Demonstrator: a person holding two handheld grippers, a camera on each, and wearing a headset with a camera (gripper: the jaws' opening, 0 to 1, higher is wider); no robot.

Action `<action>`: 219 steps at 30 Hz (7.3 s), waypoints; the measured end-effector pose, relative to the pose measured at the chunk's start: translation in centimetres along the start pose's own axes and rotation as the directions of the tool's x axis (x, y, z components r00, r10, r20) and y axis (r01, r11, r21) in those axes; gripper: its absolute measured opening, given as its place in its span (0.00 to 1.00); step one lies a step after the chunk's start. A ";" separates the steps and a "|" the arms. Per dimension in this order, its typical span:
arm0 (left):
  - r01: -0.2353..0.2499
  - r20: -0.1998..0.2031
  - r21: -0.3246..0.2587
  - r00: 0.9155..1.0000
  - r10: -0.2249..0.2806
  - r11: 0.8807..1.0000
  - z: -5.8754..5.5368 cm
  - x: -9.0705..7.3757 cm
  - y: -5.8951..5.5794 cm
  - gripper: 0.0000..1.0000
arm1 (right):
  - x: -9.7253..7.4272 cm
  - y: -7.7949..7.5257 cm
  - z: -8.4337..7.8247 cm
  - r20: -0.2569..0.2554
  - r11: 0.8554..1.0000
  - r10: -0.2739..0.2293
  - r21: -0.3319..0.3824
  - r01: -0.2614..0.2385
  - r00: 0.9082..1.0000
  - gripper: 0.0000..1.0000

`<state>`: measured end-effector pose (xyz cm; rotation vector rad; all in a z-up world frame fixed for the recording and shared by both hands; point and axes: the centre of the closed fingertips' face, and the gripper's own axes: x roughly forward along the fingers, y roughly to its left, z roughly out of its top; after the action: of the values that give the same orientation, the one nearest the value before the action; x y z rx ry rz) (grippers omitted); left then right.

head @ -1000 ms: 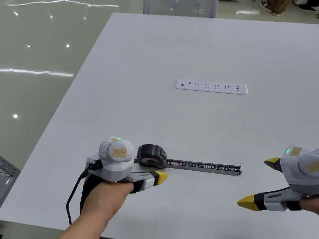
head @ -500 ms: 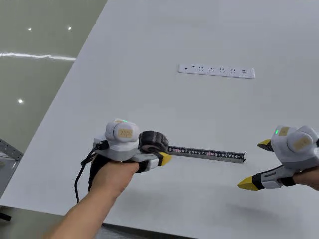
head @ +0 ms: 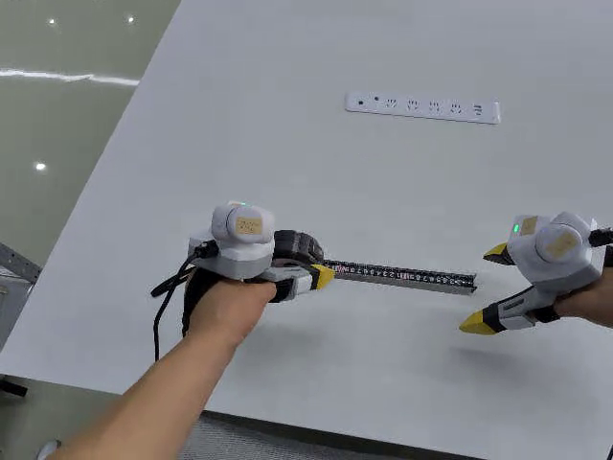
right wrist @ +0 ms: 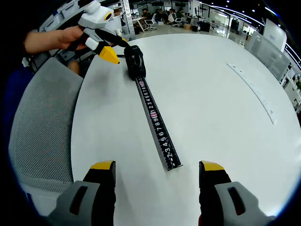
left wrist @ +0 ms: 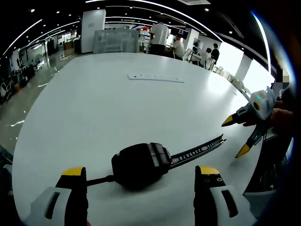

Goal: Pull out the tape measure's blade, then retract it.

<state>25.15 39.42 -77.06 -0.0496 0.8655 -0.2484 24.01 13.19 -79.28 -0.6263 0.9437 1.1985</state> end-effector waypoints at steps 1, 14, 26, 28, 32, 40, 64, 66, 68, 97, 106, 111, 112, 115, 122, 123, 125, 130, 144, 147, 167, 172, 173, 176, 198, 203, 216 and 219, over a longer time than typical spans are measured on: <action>-0.003 0.004 -0.003 1.000 0.003 1.000 0.1 0.1 0.1 0.91 | 0.1 -0.1 0.0 -0.003 1.000 0.003 -0.008 -0.003 1.000 0.67; -0.005 -0.005 -0.038 1.000 0.005 0.999 0.3 1.2 0.3 0.84 | 1.7 -1.0 0.0 -0.021 0.991 0.038 -0.125 -0.041 0.999 0.50; 0.017 -0.017 -0.061 1.000 -0.018 0.998 0.1 2.2 -0.8 0.78 | 2.3 -1.7 -0.5 -0.038 0.981 0.060 -0.185 -0.066 0.997 0.35; 0.015 -0.020 -0.061 1.000 -0.016 0.998 0.1 2.5 -0.7 0.77 | 2.3 -1.9 -0.5 -0.035 0.979 0.063 -0.190 -0.069 0.997 0.32; 0.010 -0.027 -0.071 1.000 -0.012 0.997 0.1 2.7 -0.6 0.75 | 2.4 -2.1 -0.6 -0.039 0.976 0.066 -0.206 -0.073 0.997 0.27; 0.020 -0.034 -0.082 0.999 -0.022 0.996 -0.1 2.8 -0.9 0.70 | 2.6 -2.0 -1.0 -0.055 0.969 0.077 -0.232 -0.088 0.995 0.22; 0.026 -0.039 -0.081 0.999 -0.030 0.996 -0.1 2.9 -0.6 0.60 | 2.3 -1.8 -1.5 -0.084 0.955 0.090 -0.277 -0.111 0.992 0.13; 0.028 -0.033 -0.084 0.999 -0.031 0.996 -0.1 2.9 -0.6 0.60 | 2.3 -1.8 -1.5 -0.088 0.955 0.091 -0.274 -0.112 0.992 0.13; 0.029 -0.026 -0.077 0.999 -0.031 0.997 -0.1 2.9 -0.6 0.60 | 2.3 -1.8 -1.6 -0.091 0.955 0.092 -0.273 -0.114 0.992 0.12; 0.026 0.015 -0.054 1.000 -0.026 0.998 0.1 2.9 -0.5 0.56 | 2.9 -1.8 -0.5 -0.065 0.955 0.099 -0.275 -0.114 0.993 0.11; 0.036 0.025 -0.054 0.999 -0.035 0.998 0.1 2.9 -0.5 0.56 | 3.2 -1.5 0.0 -0.058 0.953 0.100 -0.281 -0.113 0.993 0.11; 0.046 0.028 -0.050 0.999 -0.045 0.998 0.1 2.8 -0.5 0.56 | 3.4 -1.4 0.2 -0.053 0.950 0.098 -0.291 -0.110 0.994 0.11; 0.049 0.028 -0.052 0.998 -0.047 0.997 0.1 2.8 -0.5 0.56 | 3.5 -1.4 0.2 -0.051 0.950 0.099 -0.293 -0.109 0.994 0.11; 0.056 0.029 -0.054 0.998 -0.054 0.997 0.0 2.7 -0.5 0.56 | 3.6 -1.4 0.4 -0.049 0.948 0.098 -0.298 -0.108 0.994 0.11; 0.070 0.034 -0.061 0.997 -0.068 0.996 0.1 2.6 -0.5 0.56 | 3.9 -1.3 0.9 -0.042 0.945 0.100 -0.307 -0.108 0.994 0.11; 0.071 0.035 -0.063 0.997 -0.069 0.996 0.1 2.6 -0.5 0.56 | 3.9 -1.3 1.0 -0.040 0.946 0.099 -0.306 -0.107 0.994 0.11; 0.073 0.034 -0.064 0.997 -0.071 0.995 0.1 2.6 -0.5 0.56 | 3.9 -1.2 1.1 -0.038 0.946 0.101 -0.306 -0.107 0.994 0.11; 0.081 0.036 -0.066 0.996 -0.078 0.995 0.1 2.7 -0.5 0.56 | 4.1 -1.2 1.3 -0.035 0.944 0.105 -0.310 -0.111 0.994 0.11; 0.089 0.032 -0.066 0.996 -0.087 0.994 0.0 2.6 -0.5 0.56 | 4.3 -0.9 1.8 -0.034 0.941 0.108 -0.318 -0.114 0.994 0.11; 0.089 0.033 -0.067 0.996 -0.087 0.994 0.0 2.6 -0.5 0.56 | 4.3 -0.9 1.9 -0.031 0.942 0.110 -0.317 -0.114 0.993 0.11; 0.096 0.031 -0.068 0.995 -0.094 0.993 0.0 2.6 -0.6 0.55 | 4.5 -0.5 2.4 -0.024 0.941 0.123 -0.315 -0.124 0.992 0.11; 0.094 0.031 -0.067 0.995 -0.092 0.993 0.0 2.5 -0.6 0.55 | 4.6 -0.4 2.4 -0.023 0.941 0.122 -0.315 -0.123 0.992 0.11; 0.092 0.033 -0.065 0.995 -0.090 0.994 0.0 2.6 -0.6 0.56 | 4.6 -0.4 2.4 -0.022 0.942 0.123 -0.312 -0.124 0.992 0.11; 0.083 0.036 -0.056 0.996 -0.081 0.995 0.0 2.7 -0.6 0.57 | 4.6 -0.4 2.4 -0.024 0.941 0.122 -0.314 -0.124 0.992 0.11; 0.033 0.039 -0.064 0.999 -0.030 0.997 -0.1 3.4 -0.4 0.61 | 4.7 -0.5 2.5 -0.024 0.943 0.123 -0.310 -0.125 0.992 0.11; 0.021 0.038 -0.068 0.999 -0.018 0.997 -0.1 3.4 -0.4 0.62 | 4.7 -0.5 2.5 -0.025 0.943 0.123 -0.310 -0.125 0.992 0.11; 0.020 0.039 -0.055 0.999 -0.018 0.998 -0.2 3.3 -0.3 0.60 | 4.7 -0.6 2.5 -0.027 0.944 0.122 -0.306 -0.125 0.992 0.11; 0.027 0.045 -0.055 0.999 -0.025 0.998 -0.2 3.2 -0.4 0.59 | 4.7 -0.7 2.5 -0.027 0.944 0.122 -0.307 -0.124 0.992 0.11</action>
<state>26.95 38.31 -79.53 -0.1176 0.8276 -0.2468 25.72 17.42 -82.19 -0.8293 0.8168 1.4723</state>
